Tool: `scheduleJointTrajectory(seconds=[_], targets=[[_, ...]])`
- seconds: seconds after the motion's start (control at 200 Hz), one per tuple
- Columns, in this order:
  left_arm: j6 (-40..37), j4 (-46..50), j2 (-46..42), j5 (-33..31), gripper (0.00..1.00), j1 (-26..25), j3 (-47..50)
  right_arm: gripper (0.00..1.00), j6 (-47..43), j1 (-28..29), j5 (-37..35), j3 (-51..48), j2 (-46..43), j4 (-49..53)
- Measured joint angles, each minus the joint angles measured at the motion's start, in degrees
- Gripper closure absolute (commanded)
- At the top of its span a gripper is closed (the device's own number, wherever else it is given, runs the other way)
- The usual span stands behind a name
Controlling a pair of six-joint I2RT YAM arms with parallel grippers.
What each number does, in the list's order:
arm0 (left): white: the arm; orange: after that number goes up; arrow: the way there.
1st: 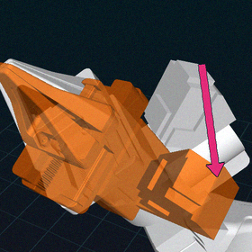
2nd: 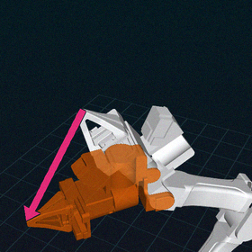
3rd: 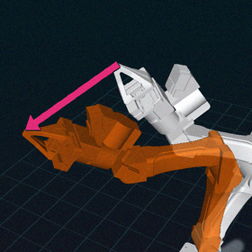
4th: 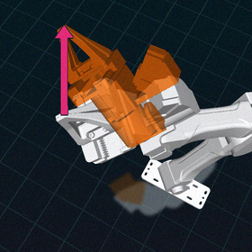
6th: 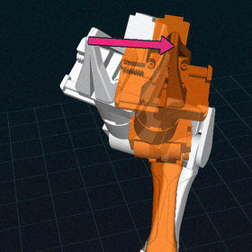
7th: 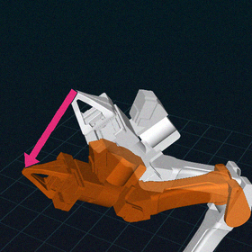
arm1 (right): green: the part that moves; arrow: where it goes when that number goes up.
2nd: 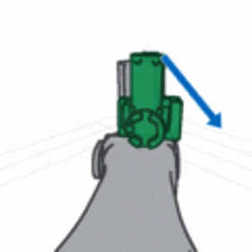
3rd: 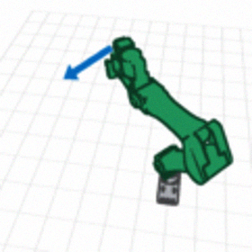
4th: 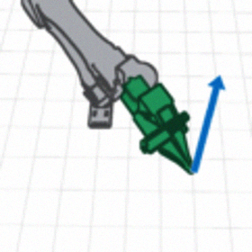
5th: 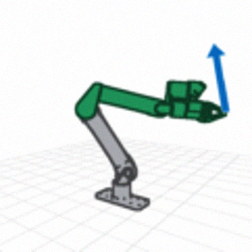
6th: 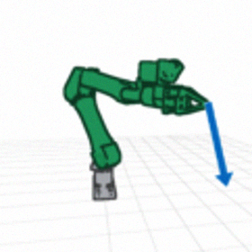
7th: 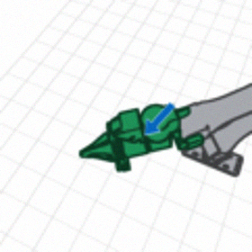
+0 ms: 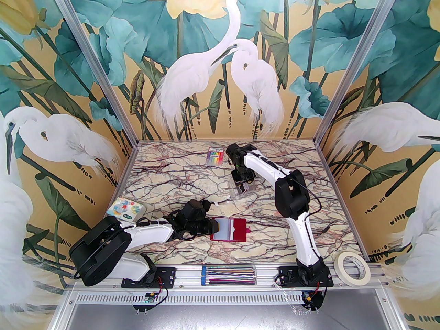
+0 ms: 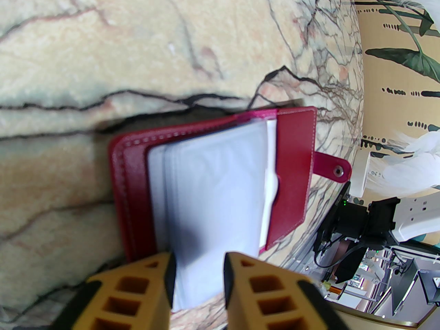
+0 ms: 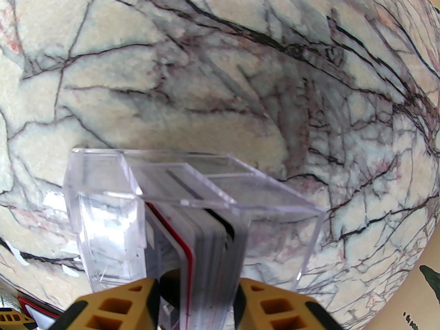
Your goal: Put the credit cards into the card holder
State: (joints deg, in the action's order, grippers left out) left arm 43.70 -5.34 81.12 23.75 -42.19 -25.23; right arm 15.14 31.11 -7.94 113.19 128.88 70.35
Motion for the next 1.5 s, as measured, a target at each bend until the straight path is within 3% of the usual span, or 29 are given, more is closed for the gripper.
scheduleJointTrajectory(seconds=[0.45, 1.255, 1.5], targets=[[-0.02, 0.00, 0.00, 0.00, 0.70, 0.00, 0.00, 0.62, -0.09, 0.00, -4.50, 0.72, 0.00, 1.99], [0.00, 0.00, 0.00, 0.00, 0.70, 0.00, 0.00, 0.69, -0.22, 0.00, -5.84, 1.22, -0.72, 2.69], [0.00, 0.00, 0.00, 0.00, 0.70, 0.00, 0.00, 0.49, -0.26, -0.02, -7.56, 1.40, -1.60, 3.21]])
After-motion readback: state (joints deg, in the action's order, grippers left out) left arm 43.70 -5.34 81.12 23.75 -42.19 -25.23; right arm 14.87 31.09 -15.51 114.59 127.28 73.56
